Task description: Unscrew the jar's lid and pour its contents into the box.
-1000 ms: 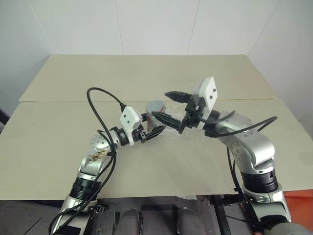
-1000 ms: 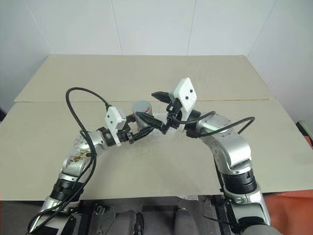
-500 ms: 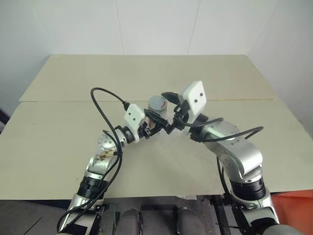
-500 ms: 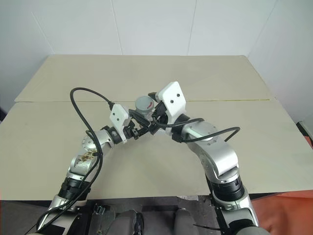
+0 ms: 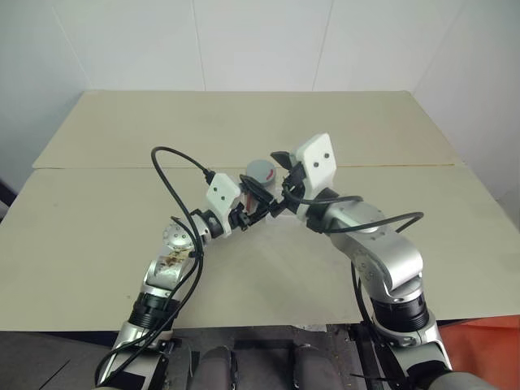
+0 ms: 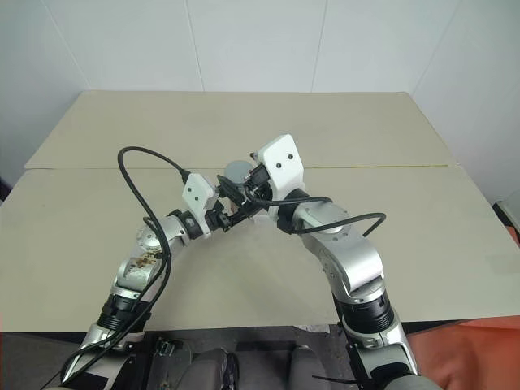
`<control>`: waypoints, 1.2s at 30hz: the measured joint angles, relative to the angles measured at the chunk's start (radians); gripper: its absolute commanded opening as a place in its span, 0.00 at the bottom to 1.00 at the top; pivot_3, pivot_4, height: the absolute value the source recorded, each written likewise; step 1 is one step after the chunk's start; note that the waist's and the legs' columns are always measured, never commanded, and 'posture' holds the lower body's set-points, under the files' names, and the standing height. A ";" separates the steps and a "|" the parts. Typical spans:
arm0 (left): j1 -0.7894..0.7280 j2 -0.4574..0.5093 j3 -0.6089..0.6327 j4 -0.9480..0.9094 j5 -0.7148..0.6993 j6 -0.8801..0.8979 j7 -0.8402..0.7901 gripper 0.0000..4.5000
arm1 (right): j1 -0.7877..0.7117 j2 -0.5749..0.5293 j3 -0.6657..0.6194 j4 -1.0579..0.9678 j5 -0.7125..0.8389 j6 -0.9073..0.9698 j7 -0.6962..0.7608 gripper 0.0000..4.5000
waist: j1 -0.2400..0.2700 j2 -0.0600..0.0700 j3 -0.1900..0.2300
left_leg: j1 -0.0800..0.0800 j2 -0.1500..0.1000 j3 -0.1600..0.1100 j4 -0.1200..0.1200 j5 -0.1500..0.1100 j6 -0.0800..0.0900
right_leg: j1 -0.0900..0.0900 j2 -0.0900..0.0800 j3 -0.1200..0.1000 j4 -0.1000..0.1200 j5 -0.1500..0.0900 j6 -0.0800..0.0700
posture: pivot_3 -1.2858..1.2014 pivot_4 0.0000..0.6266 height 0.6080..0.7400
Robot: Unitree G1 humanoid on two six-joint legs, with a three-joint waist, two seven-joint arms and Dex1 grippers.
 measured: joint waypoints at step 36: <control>0.114 0.207 -0.004 -0.215 -0.242 0.029 -0.418 0.62 | -0.103 -0.294 -0.073 0.223 0.326 -0.163 0.871 0.61 | -0.001 0.000 0.000 | 0.001 0.001 0.000 0.000 0.000 0.000 | 0.001 0.000 0.000 -0.001 0.000 0.000 | 0.52 0.24 1.00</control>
